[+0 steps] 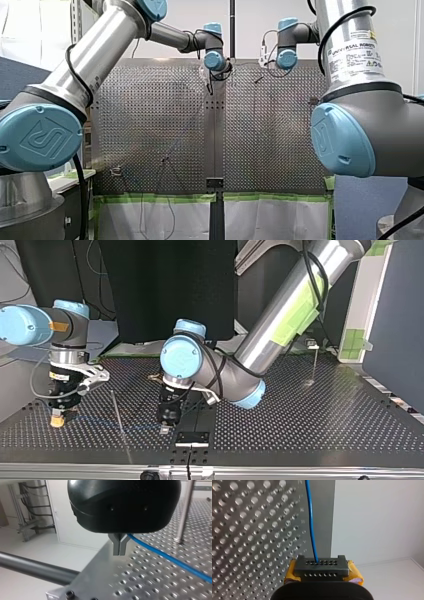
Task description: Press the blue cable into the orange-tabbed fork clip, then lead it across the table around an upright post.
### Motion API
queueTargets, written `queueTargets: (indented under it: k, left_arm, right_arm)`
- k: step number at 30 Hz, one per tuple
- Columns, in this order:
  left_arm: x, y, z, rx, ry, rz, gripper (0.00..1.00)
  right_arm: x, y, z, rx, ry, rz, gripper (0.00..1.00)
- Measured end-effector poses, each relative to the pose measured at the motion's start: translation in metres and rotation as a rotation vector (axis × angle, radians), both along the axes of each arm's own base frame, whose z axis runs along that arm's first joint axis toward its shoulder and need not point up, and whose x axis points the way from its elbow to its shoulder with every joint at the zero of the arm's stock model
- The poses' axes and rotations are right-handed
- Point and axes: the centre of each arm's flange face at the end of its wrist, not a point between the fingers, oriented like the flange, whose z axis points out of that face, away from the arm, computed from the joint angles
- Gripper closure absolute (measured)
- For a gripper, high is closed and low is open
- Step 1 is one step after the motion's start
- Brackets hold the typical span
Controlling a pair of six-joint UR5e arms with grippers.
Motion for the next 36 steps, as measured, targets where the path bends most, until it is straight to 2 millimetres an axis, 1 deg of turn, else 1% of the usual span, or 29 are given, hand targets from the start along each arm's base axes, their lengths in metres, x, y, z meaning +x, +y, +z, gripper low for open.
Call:
queueTargets:
  k: [7,15,20,29,32,36]
  left_arm:
    - [-0.002,-0.007,0.002,-0.026,0.000,-0.023,1.00]
    - [0.002,-0.018,-0.022,-0.017,0.030,-0.039,1.00]
    - [0.002,-0.022,-0.028,-0.013,0.037,-0.045,1.00]
    - [0.002,-0.022,-0.032,-0.013,0.043,-0.048,1.00]
    - [0.003,-0.024,-0.041,-0.004,0.055,-0.051,1.00]
    - [0.005,-0.030,-0.060,0.015,0.078,-0.058,1.00]
  right_arm:
    - [-0.014,-0.007,0.000,0.000,0.001,-0.020,1.00]
    - [-0.025,-0.013,-0.002,0.002,0.004,-0.036,1.00]
    - [-0.028,-0.016,-0.005,0.007,0.007,-0.040,1.00]
    - [-0.027,-0.023,-0.023,0.035,0.017,-0.040,1.00]
    - [-0.027,-0.025,-0.030,0.045,0.020,-0.040,1.00]
    - [-0.025,-0.029,-0.043,0.065,0.027,-0.039,1.00]
